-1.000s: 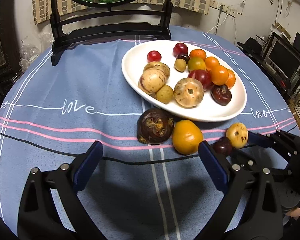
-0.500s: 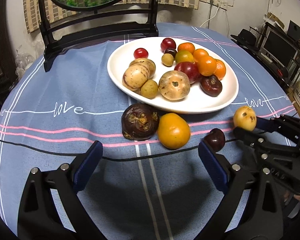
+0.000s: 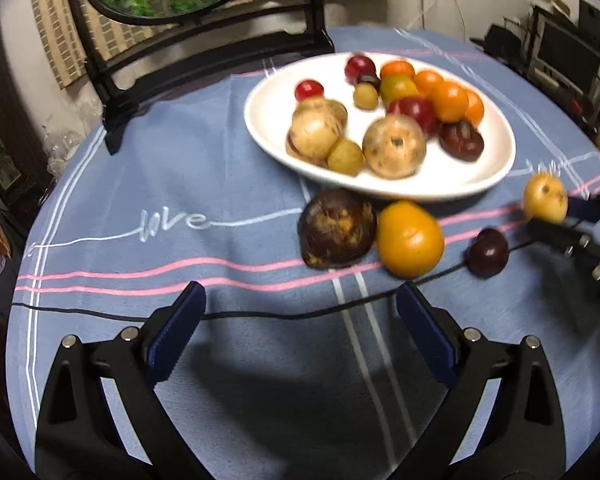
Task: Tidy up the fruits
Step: 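Grasp a spotted yellow potato with the right tool, then grasp a dark purple round fruit with the left tool while the right tool holds the potato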
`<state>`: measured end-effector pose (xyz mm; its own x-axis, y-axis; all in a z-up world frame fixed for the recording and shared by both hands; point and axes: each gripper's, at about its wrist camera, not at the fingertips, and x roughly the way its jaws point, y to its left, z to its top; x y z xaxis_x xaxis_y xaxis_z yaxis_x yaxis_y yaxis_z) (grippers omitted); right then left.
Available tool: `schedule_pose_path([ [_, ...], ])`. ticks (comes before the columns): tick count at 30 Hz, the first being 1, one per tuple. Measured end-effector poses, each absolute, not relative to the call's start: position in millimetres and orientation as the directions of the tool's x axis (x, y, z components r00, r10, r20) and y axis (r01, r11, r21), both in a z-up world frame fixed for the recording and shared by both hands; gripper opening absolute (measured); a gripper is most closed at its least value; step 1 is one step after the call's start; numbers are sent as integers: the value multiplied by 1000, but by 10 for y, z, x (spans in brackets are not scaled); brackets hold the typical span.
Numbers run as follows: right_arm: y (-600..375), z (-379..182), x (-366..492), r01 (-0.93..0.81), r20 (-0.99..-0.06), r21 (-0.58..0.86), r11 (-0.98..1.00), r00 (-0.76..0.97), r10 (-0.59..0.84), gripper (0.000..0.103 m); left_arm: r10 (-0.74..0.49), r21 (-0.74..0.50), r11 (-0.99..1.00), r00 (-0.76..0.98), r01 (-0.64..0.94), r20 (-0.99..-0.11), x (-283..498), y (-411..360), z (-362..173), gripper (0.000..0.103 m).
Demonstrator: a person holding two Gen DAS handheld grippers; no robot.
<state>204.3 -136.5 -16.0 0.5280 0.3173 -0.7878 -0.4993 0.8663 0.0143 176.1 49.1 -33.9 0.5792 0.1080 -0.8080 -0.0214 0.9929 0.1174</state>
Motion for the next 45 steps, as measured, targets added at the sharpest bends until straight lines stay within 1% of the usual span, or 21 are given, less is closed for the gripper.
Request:
schedule_pose_path([
  [2, -1374, -158, 2049, -497, -788, 17, 868, 527, 317, 37, 127, 142, 990, 564, -18, -816, 1790, 485, -421, 97],
  [6, -1372, -162, 2048, -497, -790, 19, 867, 524, 318, 37, 155, 171, 985, 597, -31, -787, 1790, 496, -418, 94],
  [10, -1356, -176, 2042, -506, -794, 24, 862, 514, 324, 37, 154, 163, 986, 615, -41, -773, 1871, 516, -425, 94],
  [12, -1350, -182, 2046, -509, -797, 25, 861, 510, 324, 37, 156, 166, 985, 617, -41, -771, 1919, 508, -415, 92],
  [13, -1350, -184, 2047, -509, -797, 26, 860, 509, 325, 37, 145, 164, 986, 622, -27, -770, 1936, 491, -412, 85],
  [15, -1351, -183, 2049, -509, -798, 28, 860, 508, 326, 37, 121, 158, 987, 623, 4, -773, 1962, 470, -413, 79],
  [16, -1350, -184, 2048, -509, -797, 28, 860, 508, 326, 37, 98, 141, 990, 620, 21, -778, 1965, 469, -409, 69],
  [17, -1349, -185, 2047, -509, -797, 30, 860, 507, 328, 37, 42, 92, 994, 613, 50, -789, 1964, 480, -398, 54],
  [18, -1344, -186, 2045, -510, -797, 30, 859, 507, 329, 37, 8, 60, 996, 610, 65, -793, 1957, 473, -397, 44],
  [19, -1338, -190, 2042, -512, -797, 30, 859, 506, 329, 37, -1, 48, 997, 610, 64, -792, 1952, 462, -392, 42],
  [21, -1338, -195, 2044, -513, -799, 30, 858, 504, 329, 37, 23, 77, 995, 623, 60, -782, 1925, 411, -405, 42],
  [25, -1340, -192, 2042, -513, -799, 33, 858, 502, 331, 37, 7, 55, 997, 627, 57, -779, 1915, 426, -416, 42],
  [28, -1341, -191, 2047, -512, -799, 33, 858, 503, 330, 37, 25, 80, 995, 631, 59, -775, 1894, 392, -409, 43],
  [30, -1340, -191, 2045, -512, -799, 33, 858, 502, 331, 37, 55, 119, 991, 644, 56, -763, 1880, 356, -400, 46],
  [31, -1340, -191, 2046, -513, -799, 34, 858, 501, 331, 37, 65, 126, 991, 648, 49, -759, 1877, 365, -384, 49],
  [32, -1338, -190, 2045, -514, -800, 34, 857, 500, 332, 37, 65, 126, 991, 647, 48, -760, 1885, 363, -387, 49],
  [34, -1325, -192, 2039, -518, -801, 32, 855, 498, 332, 37, 56, 120, 991, 644, 55, -763, 1893, 368, -392, 46],
  [35, -1323, -193, 2037, -520, -802, 32, 854, 497, 333, 37, 40, 105, 992, 641, 65, -767, 1897, 375, -395, 42],
  [38, -1330, -199, 2039, -519, -803, 35, 854, 494, 333, 37, 34, 97, 993, 641, 62, -767, 1890, 390, -396, 39],
  [42, -1362, -178, 2049, -514, -800, 45, 857, 495, 339, 37, 25, 85, 995, 651, 60, -759, 1837, 378, -352, 38],
  [45, -1365, -161, 2041, -516, -797, 49, 855, 496, 344, 37, 35, 112, 991, 647, 78, -761, 1759, 349, -321, 34],
])
